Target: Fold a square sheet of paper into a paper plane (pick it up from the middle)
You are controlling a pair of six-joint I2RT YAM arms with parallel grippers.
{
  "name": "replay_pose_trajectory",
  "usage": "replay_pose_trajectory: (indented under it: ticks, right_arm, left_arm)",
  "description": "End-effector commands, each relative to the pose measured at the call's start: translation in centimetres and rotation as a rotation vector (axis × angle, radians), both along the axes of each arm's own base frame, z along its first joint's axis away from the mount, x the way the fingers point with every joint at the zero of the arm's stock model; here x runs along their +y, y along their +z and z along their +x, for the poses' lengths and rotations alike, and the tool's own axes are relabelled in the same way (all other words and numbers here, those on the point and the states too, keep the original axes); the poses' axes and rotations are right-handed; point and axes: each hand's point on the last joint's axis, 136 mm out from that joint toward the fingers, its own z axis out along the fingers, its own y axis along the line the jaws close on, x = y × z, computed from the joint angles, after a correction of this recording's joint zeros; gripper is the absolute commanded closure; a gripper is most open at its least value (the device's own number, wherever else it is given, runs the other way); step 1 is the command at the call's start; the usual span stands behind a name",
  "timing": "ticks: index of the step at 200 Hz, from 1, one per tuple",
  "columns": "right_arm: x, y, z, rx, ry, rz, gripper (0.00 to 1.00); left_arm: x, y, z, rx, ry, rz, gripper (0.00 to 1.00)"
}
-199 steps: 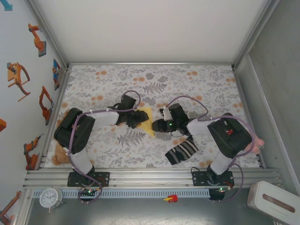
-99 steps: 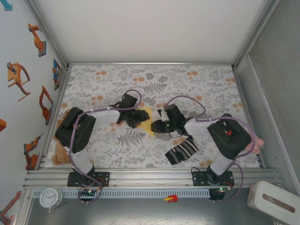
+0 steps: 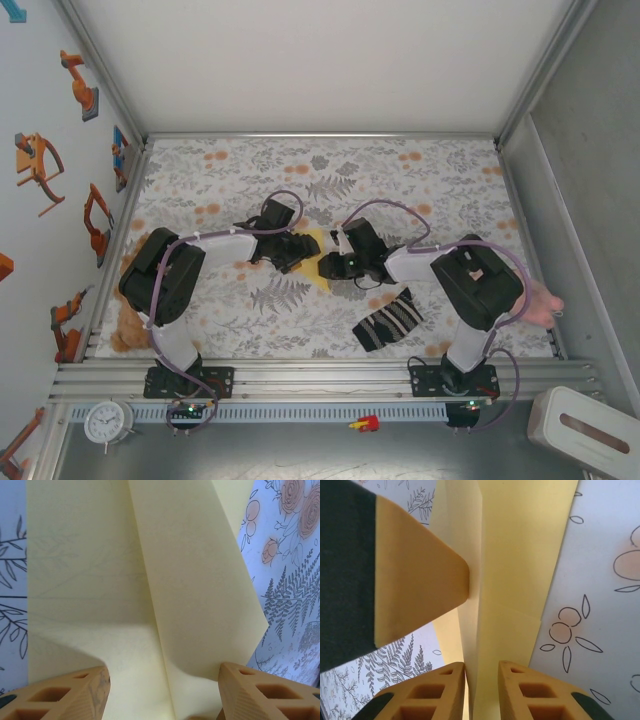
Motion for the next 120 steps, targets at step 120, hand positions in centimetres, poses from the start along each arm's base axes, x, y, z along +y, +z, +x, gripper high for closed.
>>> replay_pose_trajectory:
  ticks: [120]
  right_arm:
    - [0.5, -0.2, -0.8, -0.009, 0.044, 0.057, 1.00]
  left_arm:
    - [3.7, -4.8, -4.2, 0.179, -0.009, 0.199, 0.36]
